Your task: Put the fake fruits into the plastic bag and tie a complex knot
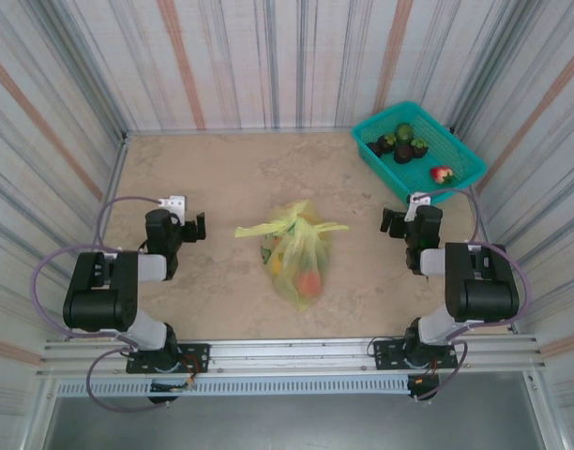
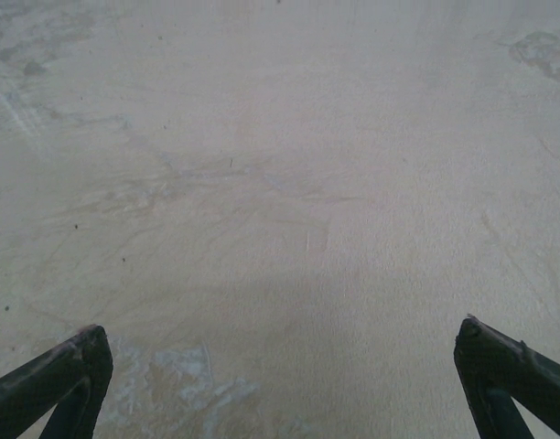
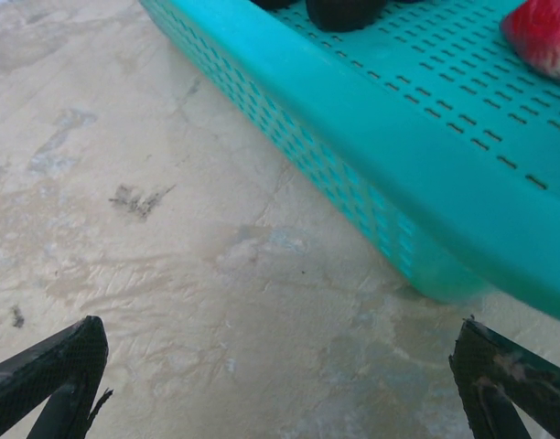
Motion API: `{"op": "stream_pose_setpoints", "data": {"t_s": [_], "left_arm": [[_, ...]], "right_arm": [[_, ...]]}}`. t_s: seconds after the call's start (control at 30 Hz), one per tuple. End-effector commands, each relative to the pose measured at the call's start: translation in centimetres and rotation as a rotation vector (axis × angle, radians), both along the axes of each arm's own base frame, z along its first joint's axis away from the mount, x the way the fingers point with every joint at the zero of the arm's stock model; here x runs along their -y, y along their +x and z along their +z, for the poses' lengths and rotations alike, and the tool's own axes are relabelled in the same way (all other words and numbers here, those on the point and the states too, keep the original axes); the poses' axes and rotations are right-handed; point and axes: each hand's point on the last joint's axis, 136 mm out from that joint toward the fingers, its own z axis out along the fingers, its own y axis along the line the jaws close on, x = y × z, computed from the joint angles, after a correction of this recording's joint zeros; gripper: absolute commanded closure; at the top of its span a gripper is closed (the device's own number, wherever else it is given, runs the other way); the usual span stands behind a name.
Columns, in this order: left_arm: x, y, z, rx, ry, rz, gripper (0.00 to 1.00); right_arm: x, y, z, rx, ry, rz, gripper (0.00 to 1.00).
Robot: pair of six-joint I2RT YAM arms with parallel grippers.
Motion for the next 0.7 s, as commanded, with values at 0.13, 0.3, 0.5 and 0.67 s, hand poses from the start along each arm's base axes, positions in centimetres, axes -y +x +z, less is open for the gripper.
{"op": "stream_pose_setpoints", "data": {"t_s": [0.13, 0.3, 0.5, 0.67], "left_arm": [[0.2, 1.1, 1.6, 0.062, 0.004, -0.021, 0.01], [0.4, 1.0, 1.6, 0.058, -0.004, -0.036, 0.01], [1.2, 0.2, 2.0, 0.109, 0.023, -0.068, 0.01], [-0.5, 1.0, 1.8, 0.087, -0.006, 0.011, 0.01]], "right_arm": [[1.1, 0.5, 1.5, 0.075, -0.051, -0.073, 0.01], [1.1, 0.4, 1.6, 0.081, -0.049, -0.072, 0.01], [1.1, 0.5, 1.6, 0.081, -0.048, -0.071, 0.01], [1.2, 0.4, 1.5, 0.079, -0.048, -0.073, 0.01]]}}
